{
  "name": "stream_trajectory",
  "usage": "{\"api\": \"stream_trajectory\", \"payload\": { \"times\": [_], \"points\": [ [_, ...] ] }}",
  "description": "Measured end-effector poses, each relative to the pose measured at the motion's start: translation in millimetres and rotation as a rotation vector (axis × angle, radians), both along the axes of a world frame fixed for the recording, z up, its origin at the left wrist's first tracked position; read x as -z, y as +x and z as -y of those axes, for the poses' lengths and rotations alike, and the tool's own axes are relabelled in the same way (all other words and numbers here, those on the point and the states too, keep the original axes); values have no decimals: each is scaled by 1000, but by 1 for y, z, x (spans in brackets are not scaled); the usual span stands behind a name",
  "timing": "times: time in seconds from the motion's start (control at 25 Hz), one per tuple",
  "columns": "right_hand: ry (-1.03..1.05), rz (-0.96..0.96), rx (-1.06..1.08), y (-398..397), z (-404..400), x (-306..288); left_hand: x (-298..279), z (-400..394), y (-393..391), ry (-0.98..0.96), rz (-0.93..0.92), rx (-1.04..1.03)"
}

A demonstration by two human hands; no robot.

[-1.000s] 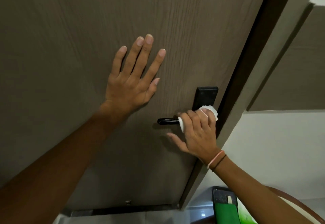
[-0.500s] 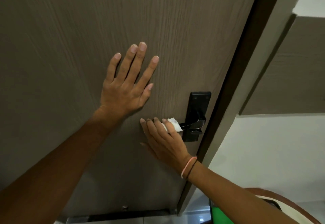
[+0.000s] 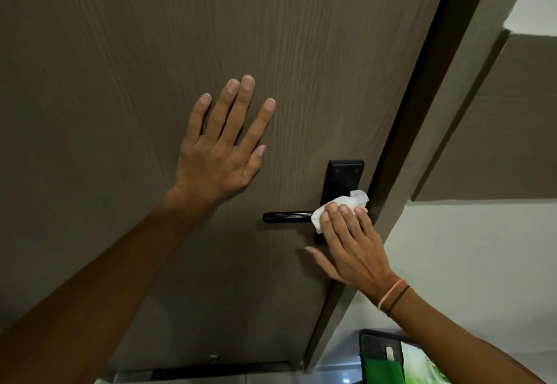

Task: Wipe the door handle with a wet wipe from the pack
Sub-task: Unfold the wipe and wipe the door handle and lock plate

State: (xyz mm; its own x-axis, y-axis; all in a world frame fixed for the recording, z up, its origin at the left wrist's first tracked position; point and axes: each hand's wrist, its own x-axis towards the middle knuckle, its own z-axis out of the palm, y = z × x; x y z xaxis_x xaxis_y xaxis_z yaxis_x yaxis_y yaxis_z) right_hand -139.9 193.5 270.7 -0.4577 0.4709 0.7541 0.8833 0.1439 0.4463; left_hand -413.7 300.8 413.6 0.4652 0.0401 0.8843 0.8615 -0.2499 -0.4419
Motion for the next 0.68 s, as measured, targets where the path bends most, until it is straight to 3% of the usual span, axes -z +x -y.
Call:
{"api": "stream_trajectory", "payload": {
  "times": [0.08, 0.36, 0.48, 0.68],
  "points": [
    [-27, -36, -1, -16, 2, 1, 1, 2, 1, -9, -6, -2],
    [-121, 128, -122, -108, -21, -25, -3, 7, 0, 17, -20, 12],
    [-107, 100, -140, -79, -15, -29, -3, 8, -1, 18, -21, 15],
    [-71, -104, -85, -3, 2, -26, -1, 5, 0, 6, -10, 9]
  ]
}}
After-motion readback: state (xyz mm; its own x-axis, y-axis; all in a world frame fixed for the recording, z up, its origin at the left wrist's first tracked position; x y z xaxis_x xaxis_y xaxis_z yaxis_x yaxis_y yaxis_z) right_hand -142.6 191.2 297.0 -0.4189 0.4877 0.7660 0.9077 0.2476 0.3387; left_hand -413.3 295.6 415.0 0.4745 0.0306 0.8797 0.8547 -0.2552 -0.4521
